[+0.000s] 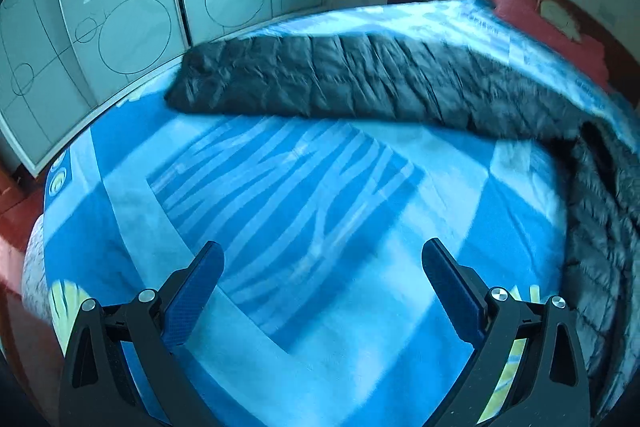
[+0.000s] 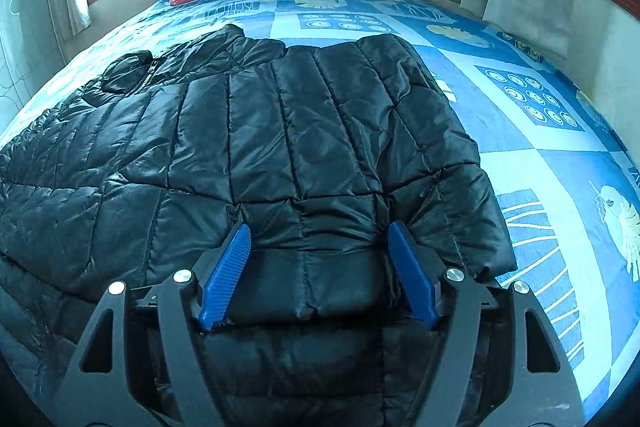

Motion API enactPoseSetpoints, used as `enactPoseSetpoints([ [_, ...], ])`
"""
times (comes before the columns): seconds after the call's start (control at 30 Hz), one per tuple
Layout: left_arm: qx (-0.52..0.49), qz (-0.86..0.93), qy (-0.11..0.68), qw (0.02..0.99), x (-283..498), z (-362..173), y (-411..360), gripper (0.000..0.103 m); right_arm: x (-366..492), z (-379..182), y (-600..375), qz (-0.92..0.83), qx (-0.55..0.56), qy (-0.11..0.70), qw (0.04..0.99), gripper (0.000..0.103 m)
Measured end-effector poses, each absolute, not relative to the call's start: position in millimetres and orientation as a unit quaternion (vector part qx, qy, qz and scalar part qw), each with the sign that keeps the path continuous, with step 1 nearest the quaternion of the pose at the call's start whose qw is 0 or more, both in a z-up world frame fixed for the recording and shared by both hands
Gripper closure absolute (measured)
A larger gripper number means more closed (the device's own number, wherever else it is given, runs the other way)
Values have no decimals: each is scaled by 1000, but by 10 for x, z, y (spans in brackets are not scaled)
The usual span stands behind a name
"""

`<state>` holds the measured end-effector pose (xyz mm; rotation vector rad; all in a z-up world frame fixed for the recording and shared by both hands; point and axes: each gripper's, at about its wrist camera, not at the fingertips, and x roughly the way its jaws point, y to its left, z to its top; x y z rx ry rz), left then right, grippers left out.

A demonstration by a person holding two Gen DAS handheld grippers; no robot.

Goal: Fold large clothes
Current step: 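Move the left tool to the sleeve cuff and close on it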

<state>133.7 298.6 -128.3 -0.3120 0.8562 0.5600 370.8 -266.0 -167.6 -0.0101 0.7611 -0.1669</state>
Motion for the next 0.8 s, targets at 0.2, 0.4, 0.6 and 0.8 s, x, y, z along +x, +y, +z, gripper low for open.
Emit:
enactPoseSetpoints([
  [0.2, -184, 248, 390, 868, 1377, -1157, 3663, 5, 3707, -1678, -2639, -86, -13, 370, 925, 31],
  [0.4, -260, 241, 374, 857, 1435, -1172, 4255, 40, 3707, -1681, -2614, -90, -18, 370, 925, 31],
  [0.6, -336, 245, 344, 842, 1407, -1288, 4575, 39, 3709, -1682, -2607, -92, -21, 369, 925, 31],
  [0.8, -375, 249, 300, 841, 1410, -1359, 4667, 36, 3707, -1682, -2608, -92, -21, 369, 925, 31],
])
